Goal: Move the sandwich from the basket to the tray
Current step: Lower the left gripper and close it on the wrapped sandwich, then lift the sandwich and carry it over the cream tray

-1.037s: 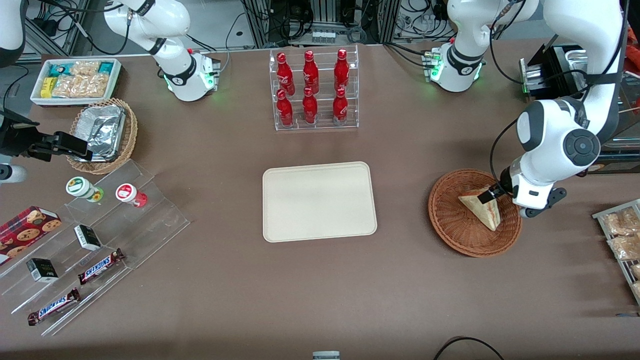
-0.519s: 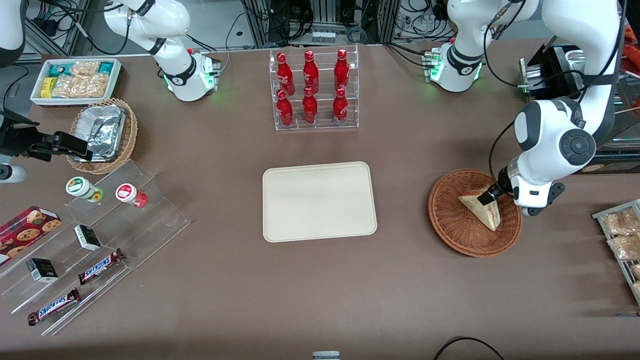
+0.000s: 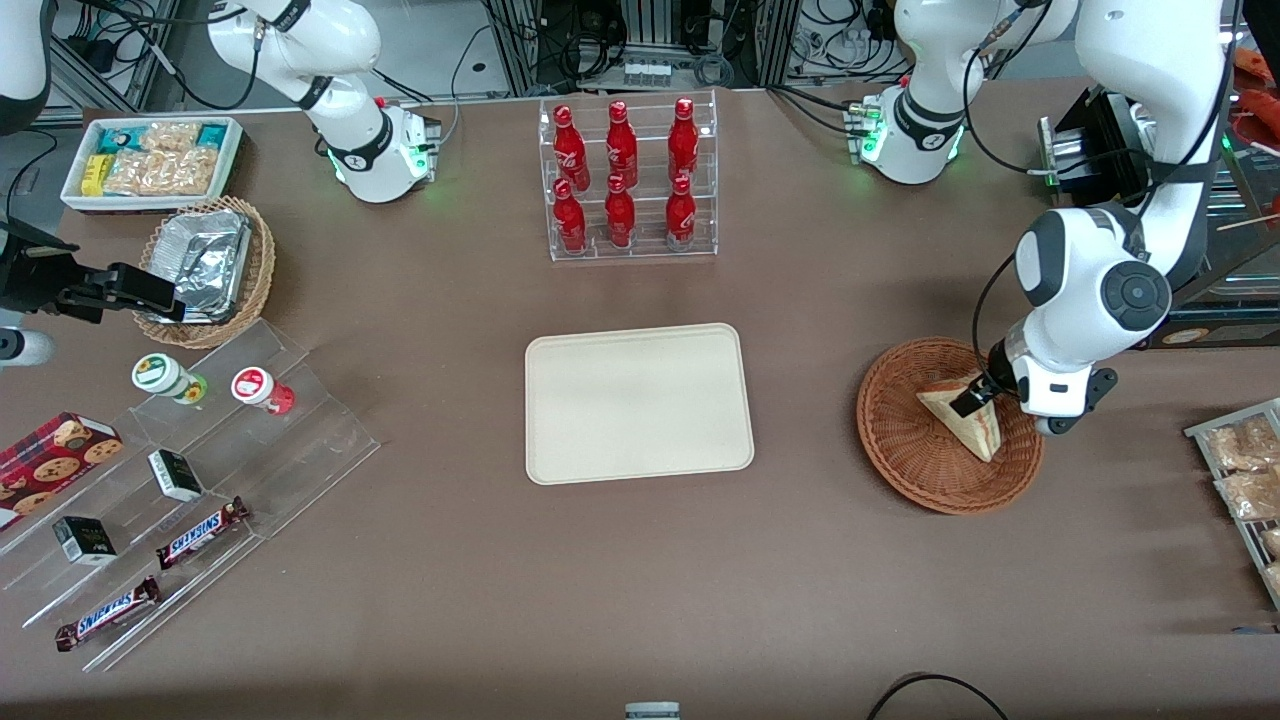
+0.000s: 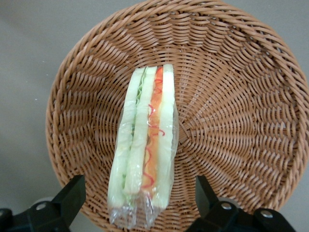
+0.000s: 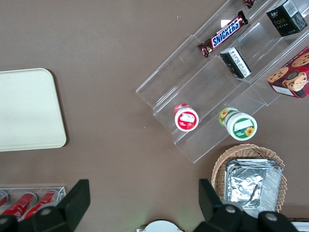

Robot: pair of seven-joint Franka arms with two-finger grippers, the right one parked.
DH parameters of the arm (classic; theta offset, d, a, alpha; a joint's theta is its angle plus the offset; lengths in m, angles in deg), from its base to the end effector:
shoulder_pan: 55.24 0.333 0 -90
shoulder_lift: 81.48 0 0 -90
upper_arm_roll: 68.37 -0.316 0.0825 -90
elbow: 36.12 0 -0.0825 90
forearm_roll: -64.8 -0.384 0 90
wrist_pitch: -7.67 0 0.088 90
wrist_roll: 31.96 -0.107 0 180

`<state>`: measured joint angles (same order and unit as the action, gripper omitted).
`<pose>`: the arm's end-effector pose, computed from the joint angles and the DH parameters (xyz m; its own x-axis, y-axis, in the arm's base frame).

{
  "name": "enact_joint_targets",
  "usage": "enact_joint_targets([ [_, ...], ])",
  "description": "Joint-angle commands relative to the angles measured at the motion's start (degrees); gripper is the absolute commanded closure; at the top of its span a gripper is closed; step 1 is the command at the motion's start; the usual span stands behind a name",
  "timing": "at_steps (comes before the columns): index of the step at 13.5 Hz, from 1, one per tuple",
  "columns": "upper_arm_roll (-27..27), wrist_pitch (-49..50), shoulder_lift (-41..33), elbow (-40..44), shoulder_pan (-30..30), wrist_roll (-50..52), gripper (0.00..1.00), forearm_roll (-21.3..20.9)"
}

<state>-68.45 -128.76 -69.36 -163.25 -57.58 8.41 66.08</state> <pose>0.5424 -0.0216 0.2764 0.7753 0.6298 -0.0468 0.6296 -0.7766 -0.0211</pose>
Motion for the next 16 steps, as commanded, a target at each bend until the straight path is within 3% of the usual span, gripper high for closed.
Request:
enact_joint_targets([
  [1,0.0,-3.0,1.5,-0.8,-0.2,1.5,0.0,-0.4],
  [3,0.0,-4.0,2.2,-0.7,-0.2,2.4,0.02,-0.4],
  [4,0.0,-4.1,2.4,-0.7,-0.2,3.6,0.14,-0.4],
  [5,0.0,-4.1,2.5,-0.7,-0.3,5.3,0.33,-0.4],
  [6,0.0,-4.0,2.6,-0.7,-0.6,5.8,0.65,-0.4],
  [7,0.0,-3.7,2.6,-0.7,-1.2,5.8,0.85,-0.4],
  [8,0.0,-3.3,2.5,-0.7,-1.2,5.7,0.97,-0.4],
  [11,0.0,-0.2,1.3,0.3,-1.1,3.1,1.0,-0.4],
  [16,0.0,18.7,1.8,14.4,-1.3,-3.9,1.0,-0.8],
])
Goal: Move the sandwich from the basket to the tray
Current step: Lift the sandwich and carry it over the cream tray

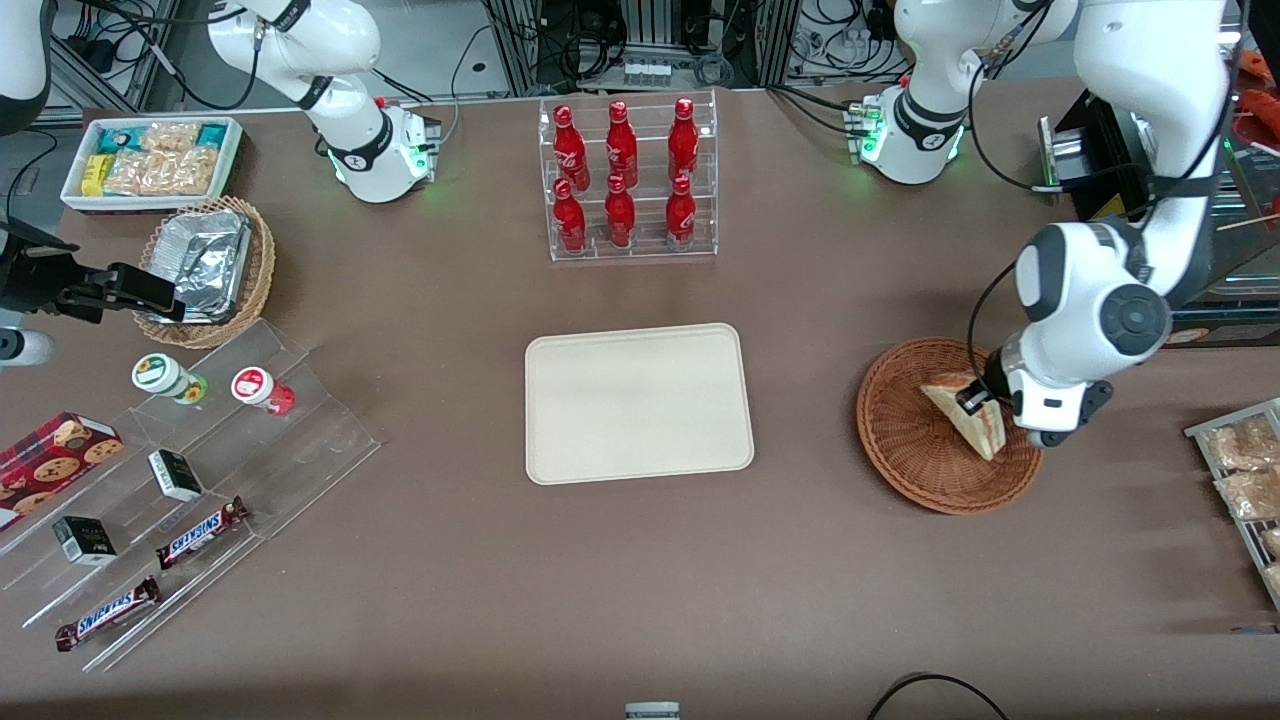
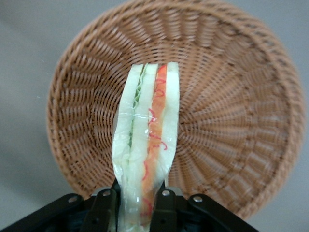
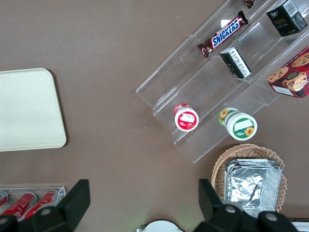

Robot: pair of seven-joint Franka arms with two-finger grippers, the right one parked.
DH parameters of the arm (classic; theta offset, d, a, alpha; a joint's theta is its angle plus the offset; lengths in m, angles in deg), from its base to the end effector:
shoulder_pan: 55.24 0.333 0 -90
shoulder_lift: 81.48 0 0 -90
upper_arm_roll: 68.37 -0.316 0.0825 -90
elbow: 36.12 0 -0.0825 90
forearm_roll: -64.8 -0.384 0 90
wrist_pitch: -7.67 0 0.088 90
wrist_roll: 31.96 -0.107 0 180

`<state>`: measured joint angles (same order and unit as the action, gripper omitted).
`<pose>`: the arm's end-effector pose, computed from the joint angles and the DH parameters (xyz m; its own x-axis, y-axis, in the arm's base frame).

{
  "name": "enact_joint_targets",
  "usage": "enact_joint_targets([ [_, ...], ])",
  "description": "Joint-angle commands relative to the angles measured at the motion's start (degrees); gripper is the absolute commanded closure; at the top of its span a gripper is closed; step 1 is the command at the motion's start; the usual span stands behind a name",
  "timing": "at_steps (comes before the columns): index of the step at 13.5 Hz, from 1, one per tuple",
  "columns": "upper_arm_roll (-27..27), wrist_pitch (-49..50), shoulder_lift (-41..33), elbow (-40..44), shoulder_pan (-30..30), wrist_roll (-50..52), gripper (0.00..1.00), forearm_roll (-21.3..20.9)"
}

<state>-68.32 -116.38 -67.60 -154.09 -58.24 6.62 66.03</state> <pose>0.5688 -0.0311 0.3073 0.7981 0.5912 -0.1163 0.5869 -0.8064 -0.0720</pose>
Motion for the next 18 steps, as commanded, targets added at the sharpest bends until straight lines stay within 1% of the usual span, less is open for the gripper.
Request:
enact_joint_targets([
  [1,0.0,8.9,0.1,6.8,-1.2,-4.7,1.0,-0.8],
  [3,0.0,12.5,0.1,9.1,-4.0,-8.2,1.0,-0.8],
  [5,0.0,17.7,0.3,13.2,-8.0,-9.4,1.0,-0.8],
  [8,0.0,23.5,3.3,20.0,-15.6,-8.8,1.0,-0.4],
  [10,0.0,23.7,5.5,21.9,-19.6,-8.6,1.0,1.2],
  [13,0.0,24.0,11.8,29.1,-26.6,-7.7,1.0,2.5],
  [14,0.0,23.9,13.9,30.7,-28.9,-5.0,1.0,4.1],
  [15,0.0,23.3,15.8,31.7,-30.4,-2.9,1.0,4.9],
  [16,0.0,21.8,17.9,33.4,-31.8,-1.8,1.0,5.5],
  [18,0.0,18.9,21.1,35.5,-34.7,0.4,1.0,8.4],
])
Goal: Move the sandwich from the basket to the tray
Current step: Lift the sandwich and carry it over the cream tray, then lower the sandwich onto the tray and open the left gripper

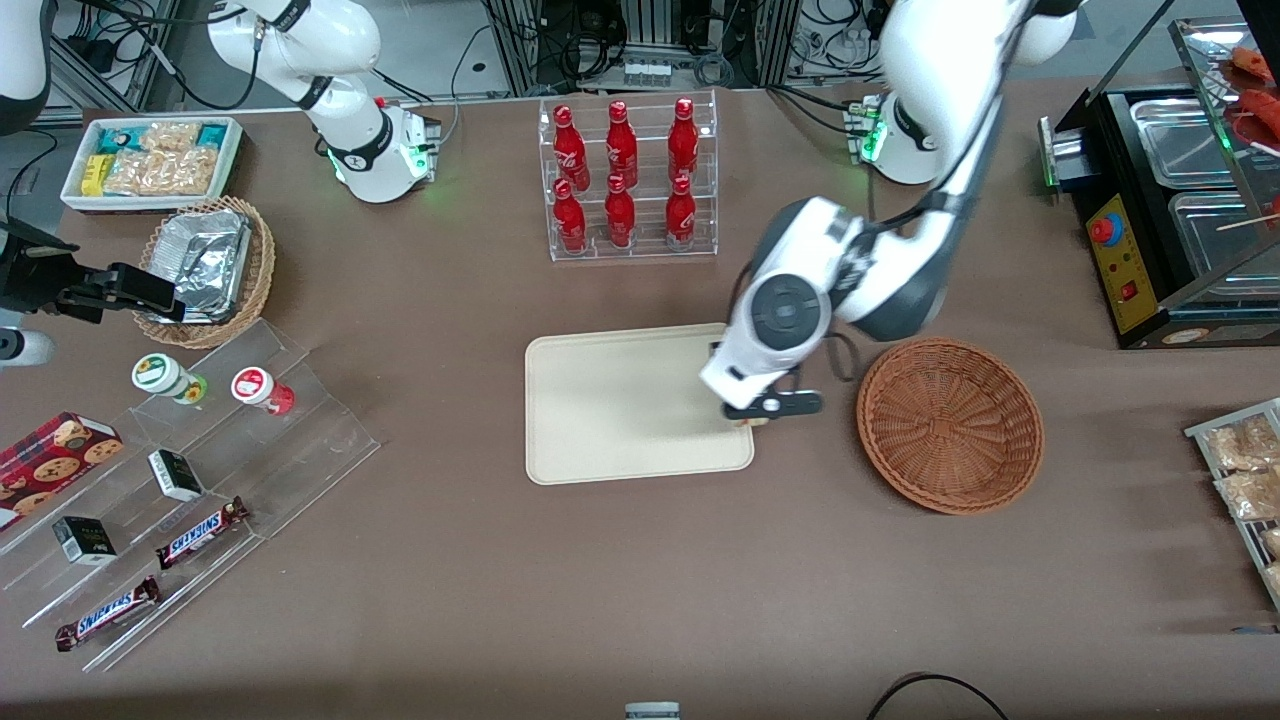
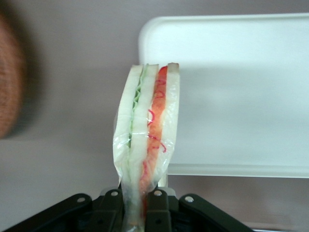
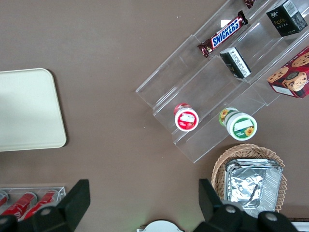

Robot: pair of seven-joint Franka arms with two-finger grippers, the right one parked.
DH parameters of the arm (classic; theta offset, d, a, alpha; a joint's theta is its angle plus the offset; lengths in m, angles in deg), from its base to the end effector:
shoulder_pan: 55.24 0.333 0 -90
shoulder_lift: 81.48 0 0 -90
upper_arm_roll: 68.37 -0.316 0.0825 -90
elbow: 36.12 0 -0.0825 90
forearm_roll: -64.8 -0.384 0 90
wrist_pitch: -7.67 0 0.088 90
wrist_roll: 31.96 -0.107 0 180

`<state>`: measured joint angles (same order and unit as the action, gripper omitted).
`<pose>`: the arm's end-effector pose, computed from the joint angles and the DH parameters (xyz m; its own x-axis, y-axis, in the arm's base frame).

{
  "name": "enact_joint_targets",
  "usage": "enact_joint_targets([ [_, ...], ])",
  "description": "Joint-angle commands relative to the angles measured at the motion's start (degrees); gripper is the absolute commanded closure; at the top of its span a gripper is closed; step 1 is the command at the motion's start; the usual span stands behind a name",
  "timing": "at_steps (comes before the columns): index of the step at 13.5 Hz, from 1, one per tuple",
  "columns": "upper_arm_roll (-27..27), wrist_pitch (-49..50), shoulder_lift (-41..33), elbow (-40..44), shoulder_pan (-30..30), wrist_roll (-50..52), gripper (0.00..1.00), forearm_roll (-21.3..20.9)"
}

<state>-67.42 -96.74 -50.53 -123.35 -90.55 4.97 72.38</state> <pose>0.5357 -0.4044 0.3288 0.9615 0.0653 -0.2669 0.0553 -0.9975 -0.0446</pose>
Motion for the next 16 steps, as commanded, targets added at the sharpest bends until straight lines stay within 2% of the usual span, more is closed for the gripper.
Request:
enact_joint_targets([
  [1,-1.0,-2.7,5.2,5.6,-3.3,2.5,1.0,2.4],
  [7,-1.0,-13.9,11.2,5.9,-8.5,7.3,1.0,3.2],
  [16,-1.0,-14.2,12.2,6.5,-8.8,11.7,1.0,3.0],
])
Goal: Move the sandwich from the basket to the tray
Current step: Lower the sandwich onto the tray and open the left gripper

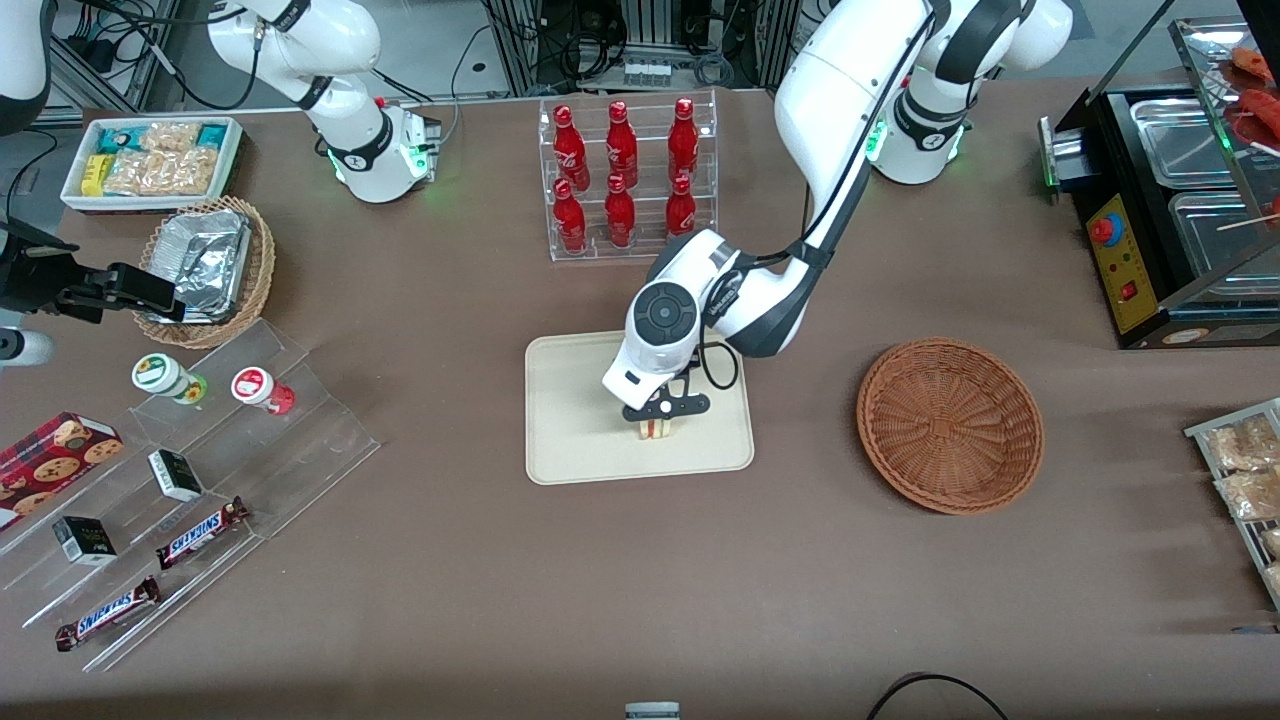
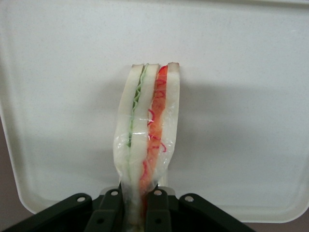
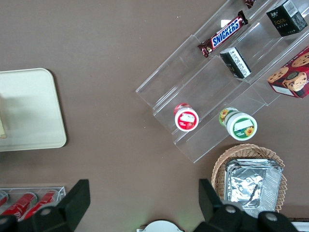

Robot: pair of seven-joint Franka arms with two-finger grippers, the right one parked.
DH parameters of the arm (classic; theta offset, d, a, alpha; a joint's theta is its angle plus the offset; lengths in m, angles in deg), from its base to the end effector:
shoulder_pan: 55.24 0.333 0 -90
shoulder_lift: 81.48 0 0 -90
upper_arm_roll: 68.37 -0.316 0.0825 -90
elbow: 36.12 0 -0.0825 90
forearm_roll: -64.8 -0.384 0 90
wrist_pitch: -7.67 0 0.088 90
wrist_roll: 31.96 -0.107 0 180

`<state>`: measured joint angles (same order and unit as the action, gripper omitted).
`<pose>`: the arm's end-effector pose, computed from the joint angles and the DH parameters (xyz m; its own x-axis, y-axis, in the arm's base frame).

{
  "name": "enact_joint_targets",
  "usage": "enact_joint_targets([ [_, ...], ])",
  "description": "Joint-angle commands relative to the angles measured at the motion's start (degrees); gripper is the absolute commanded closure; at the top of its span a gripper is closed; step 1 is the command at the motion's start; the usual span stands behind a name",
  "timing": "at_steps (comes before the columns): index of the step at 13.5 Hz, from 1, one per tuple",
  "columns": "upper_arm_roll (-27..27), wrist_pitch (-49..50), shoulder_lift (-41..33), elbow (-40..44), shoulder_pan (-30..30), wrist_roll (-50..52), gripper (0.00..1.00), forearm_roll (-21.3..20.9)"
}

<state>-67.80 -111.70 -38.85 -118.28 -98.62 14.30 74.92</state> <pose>0.5096 -0.5017 0.2442 0.9750 0.1313 -0.1791 0.1390 -0.9898 0.0312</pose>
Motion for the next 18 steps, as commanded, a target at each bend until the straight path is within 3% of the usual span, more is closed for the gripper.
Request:
enact_joint_targets([
  [1,-0.7,0.5,0.6,1.4,-0.8,3.5,1.0,0.2],
  [5,-0.7,0.5,0.8,1.3,-0.9,3.7,1.0,0.0],
  [8,-0.7,0.4,1.6,1.4,-0.9,3.7,0.01,0.0],
  [13,-0.7,2.3,0.3,3.4,-0.6,3.4,0.0,0.1],
  [18,-0.7,16.4,-1.0,14.1,0.3,3.2,0.0,0.6],
])
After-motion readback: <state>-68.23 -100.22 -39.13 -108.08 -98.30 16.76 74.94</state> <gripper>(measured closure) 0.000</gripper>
